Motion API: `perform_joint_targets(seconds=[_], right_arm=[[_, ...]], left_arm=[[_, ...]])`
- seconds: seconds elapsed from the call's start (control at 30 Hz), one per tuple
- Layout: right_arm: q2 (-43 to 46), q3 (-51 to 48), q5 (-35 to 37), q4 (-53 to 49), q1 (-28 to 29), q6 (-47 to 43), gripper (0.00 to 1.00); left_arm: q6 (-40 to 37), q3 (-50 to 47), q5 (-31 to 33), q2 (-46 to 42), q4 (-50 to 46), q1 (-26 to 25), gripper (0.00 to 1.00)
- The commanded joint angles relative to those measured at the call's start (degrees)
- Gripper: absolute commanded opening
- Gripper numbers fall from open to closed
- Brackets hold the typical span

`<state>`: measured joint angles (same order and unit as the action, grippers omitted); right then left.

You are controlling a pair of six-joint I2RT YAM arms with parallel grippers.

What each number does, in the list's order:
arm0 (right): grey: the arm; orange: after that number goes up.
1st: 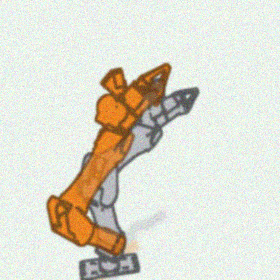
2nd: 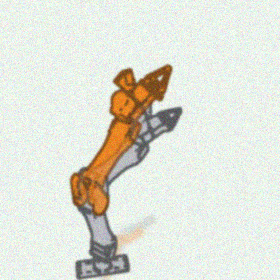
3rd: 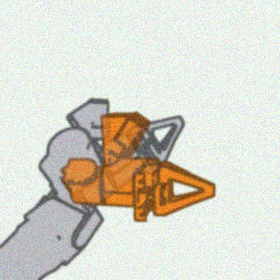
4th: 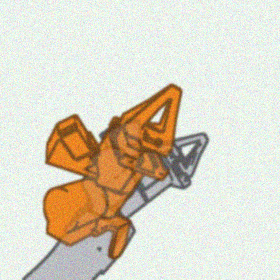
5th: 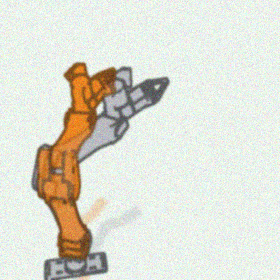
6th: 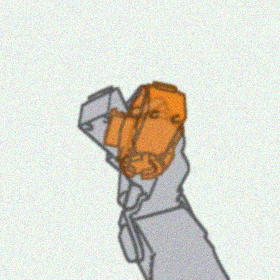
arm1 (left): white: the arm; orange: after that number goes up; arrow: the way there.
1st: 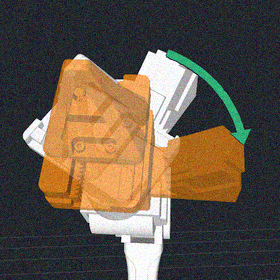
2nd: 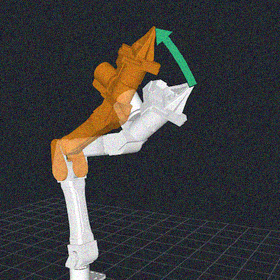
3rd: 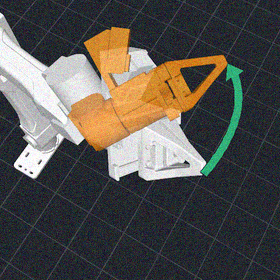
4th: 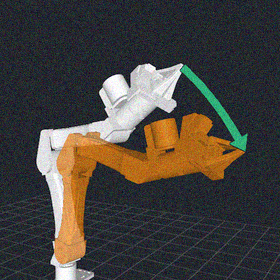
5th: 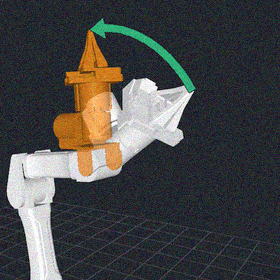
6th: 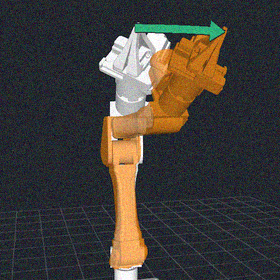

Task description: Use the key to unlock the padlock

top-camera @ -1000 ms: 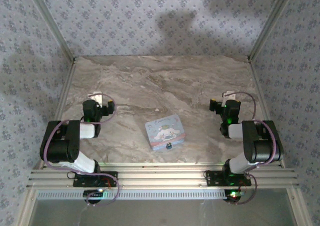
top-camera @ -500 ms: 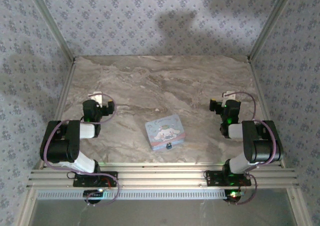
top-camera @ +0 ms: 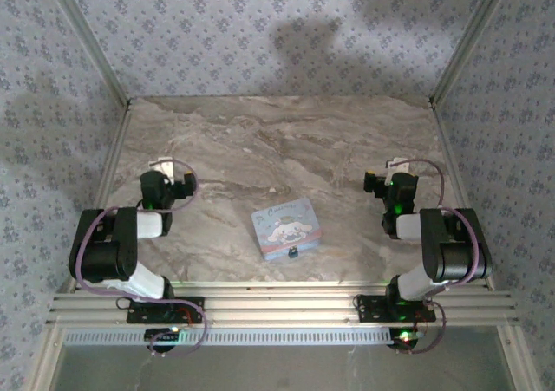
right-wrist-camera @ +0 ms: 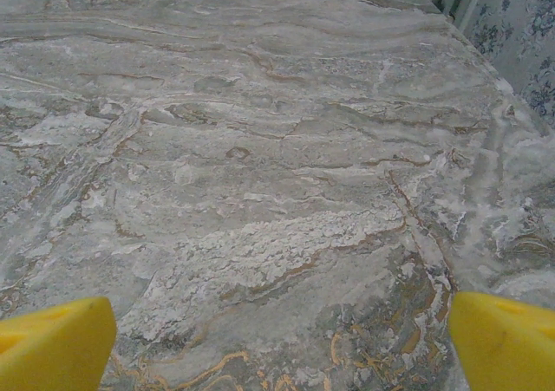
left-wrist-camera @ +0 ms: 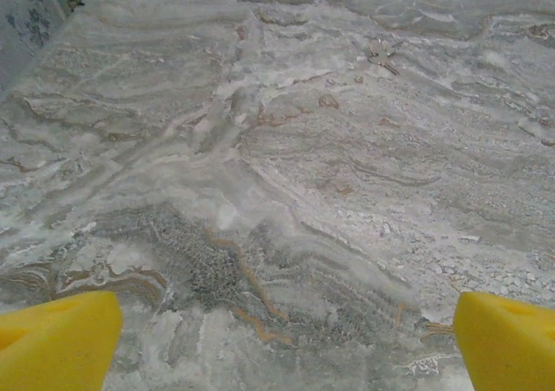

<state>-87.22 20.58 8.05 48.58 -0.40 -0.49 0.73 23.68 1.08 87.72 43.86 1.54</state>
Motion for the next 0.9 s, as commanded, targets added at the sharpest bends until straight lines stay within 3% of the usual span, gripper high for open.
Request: perform_joint_targets(seconds=[0.0, 0.1, 0.17, 0.33, 0.47, 0.67, 0.87], right_arm=[[0.7, 0.9, -1.7, -0.4, -0.3, -0.7, 1.0], [5.4, 2.0, -3.4, -6.7, 0.1, -1.7, 1.0], [10.0, 6.5, -3.1, -19.9, 0.2, 0.2, 1.0], [14.2, 21.6, -0.5, -54.1, 1.1, 12.0, 1.0], [14.3, 28.4, 0.4, -70.3, 5.9, 16.8, 0.98], [17.4, 28.8, -3.5, -76.3, 20.1, 21.6, 0.93], [15.4, 28.4, -14.9, -73.7, 30.6, 28.3, 0.89]], left_arm=[[1.1, 4.1, 0.9, -4.6, -8.7, -0.1, 0.98], [7.4, 11.5, 5.4, -9.9, -29.3, -0.1, 0.98], [8.2, 15.1, 1.7, -12.8, -39.3, -0.1, 0.95], [15.9, 19.5, -10.2, -18.8, -52.3, -1.3, 0.85], [22.7, 20.7, -13.5, -21.0, -59.9, -8.5, 0.78], [31.9, 18.6, -12.9, -22.5, -64.2, -27.3, 0.68], [38.9, 15.9, -12.8, -24.7, -63.3, -39.4, 0.65]])
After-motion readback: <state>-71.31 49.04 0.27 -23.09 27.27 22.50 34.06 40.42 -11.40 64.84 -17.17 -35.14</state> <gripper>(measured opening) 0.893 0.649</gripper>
